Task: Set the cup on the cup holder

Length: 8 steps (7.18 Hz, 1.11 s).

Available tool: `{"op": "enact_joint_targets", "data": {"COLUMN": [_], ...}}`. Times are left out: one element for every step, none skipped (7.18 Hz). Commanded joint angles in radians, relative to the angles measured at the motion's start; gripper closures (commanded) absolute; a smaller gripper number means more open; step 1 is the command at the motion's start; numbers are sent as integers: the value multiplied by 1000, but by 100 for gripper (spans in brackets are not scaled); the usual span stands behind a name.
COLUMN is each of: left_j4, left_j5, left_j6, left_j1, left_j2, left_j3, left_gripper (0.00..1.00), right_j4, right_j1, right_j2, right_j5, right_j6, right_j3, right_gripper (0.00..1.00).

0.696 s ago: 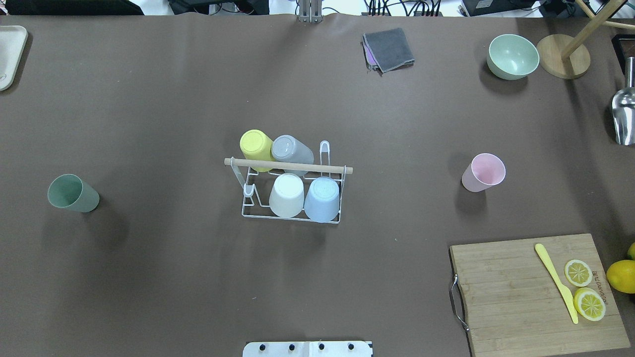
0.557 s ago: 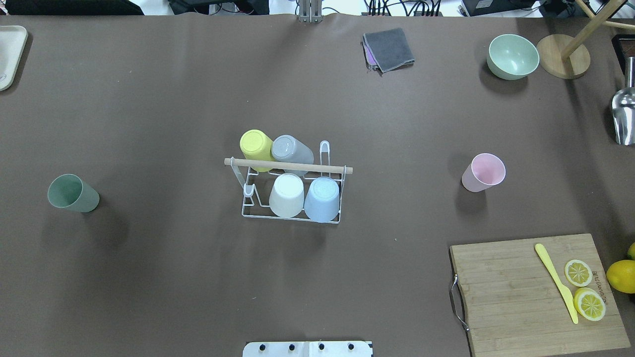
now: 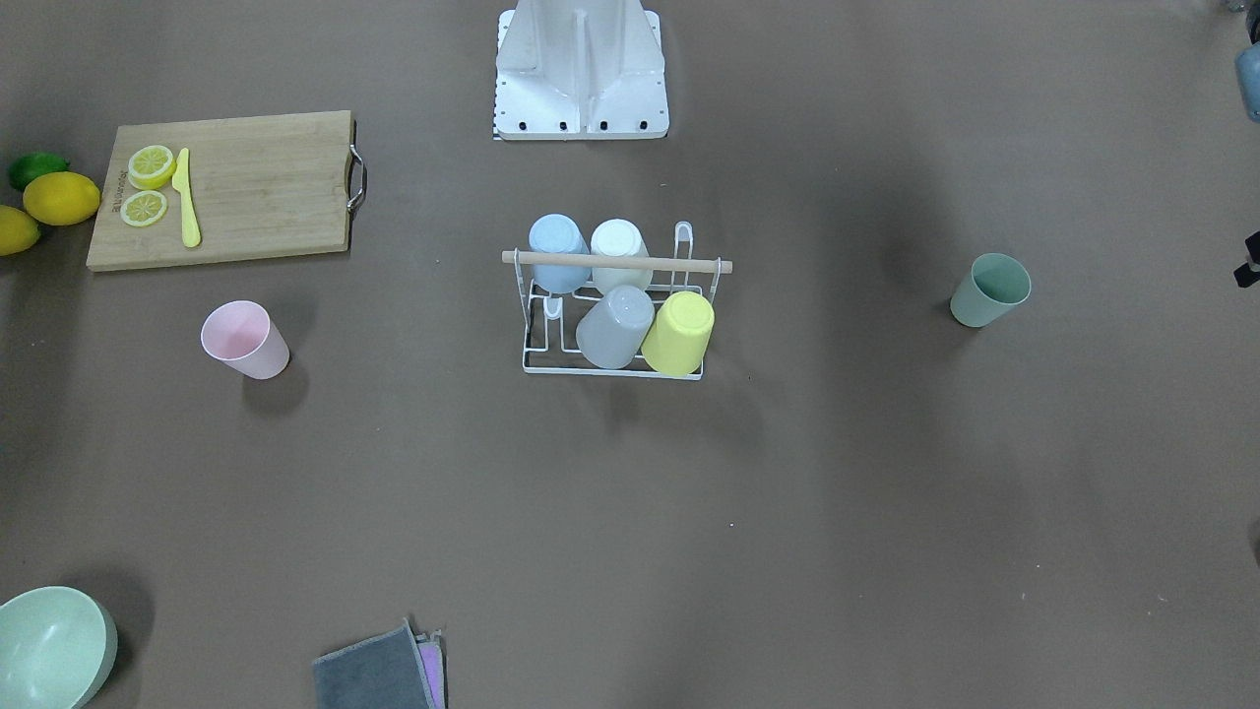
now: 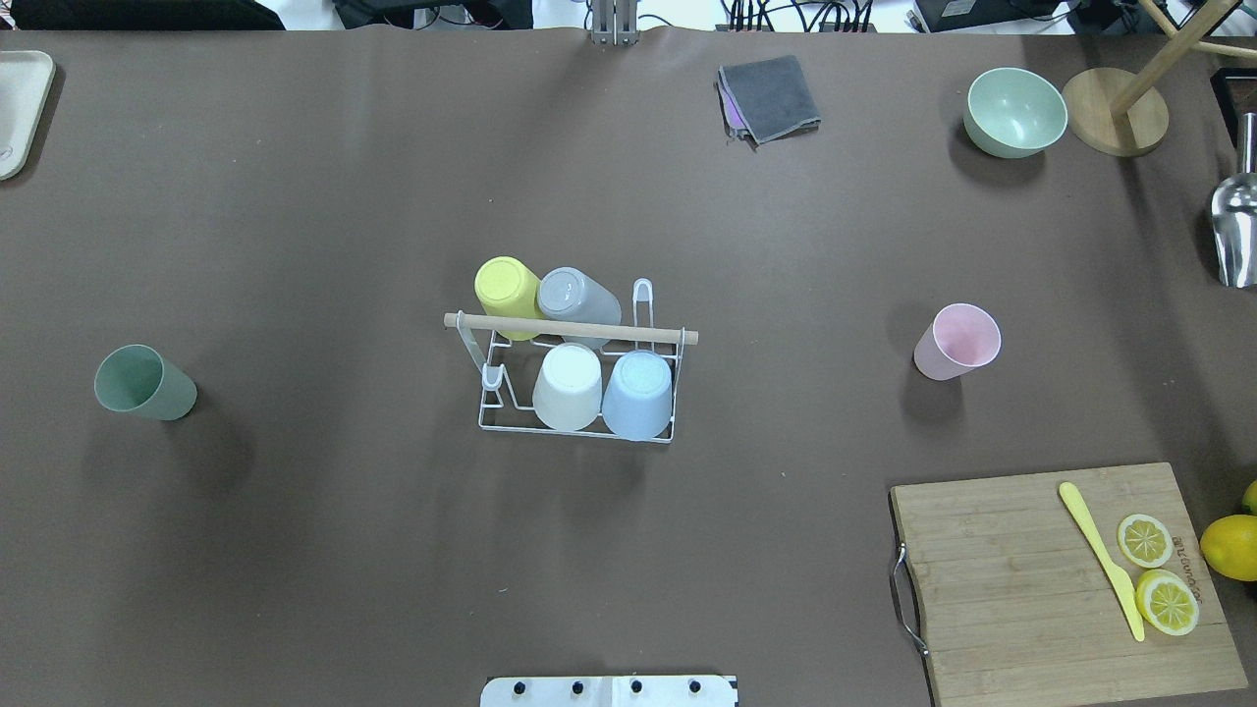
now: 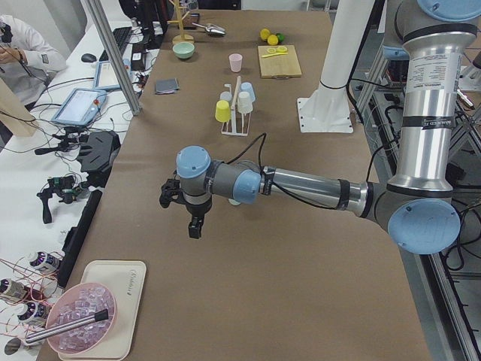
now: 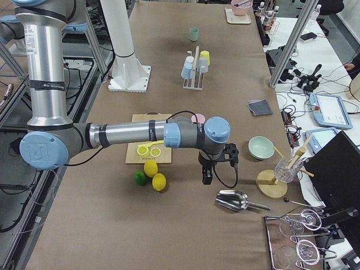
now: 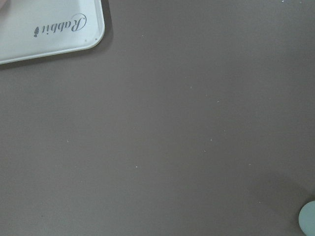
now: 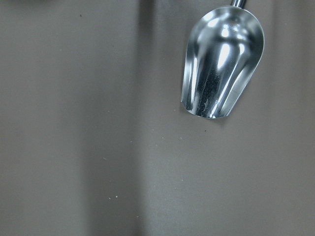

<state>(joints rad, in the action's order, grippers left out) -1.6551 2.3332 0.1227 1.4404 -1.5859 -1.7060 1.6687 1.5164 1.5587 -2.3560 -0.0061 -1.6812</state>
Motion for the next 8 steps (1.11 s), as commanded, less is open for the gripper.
{"op": "enact_joint_targets", "data": {"left_j4": [0, -8, -8, -12, -20, -26, -28, -34], "left_j5": [0, 0, 0, -2, -2, 0, 0, -2], "left_j6": [0, 0, -2, 0, 0, 2, -2, 6], "left_j1": [0, 0, 2, 2, 2, 2, 2, 2], "left_j2": [0, 0, 1, 3, 21, 26, 38, 41], "left_j3": [-1, -1, -3, -3, -17, -17, -17, -20], "left_gripper": [2, 2, 2, 2, 2, 2, 2, 2], "right_j4": [-1, 0, 0, 0, 0, 0, 2, 0], "right_j1": [2, 4, 4, 2, 2, 2, 2, 2], "right_j2": [0, 1, 3, 3, 3, 3, 3, 3], "right_j5": [4, 3, 3, 1, 1, 3, -3, -12], "right_j6": [-2, -2, 4, 5, 1, 8, 8, 11], "right_j3": [0, 1, 9, 11, 14, 11, 18, 0], "right_gripper": [0, 0, 0, 0, 0, 0, 0, 0]}}
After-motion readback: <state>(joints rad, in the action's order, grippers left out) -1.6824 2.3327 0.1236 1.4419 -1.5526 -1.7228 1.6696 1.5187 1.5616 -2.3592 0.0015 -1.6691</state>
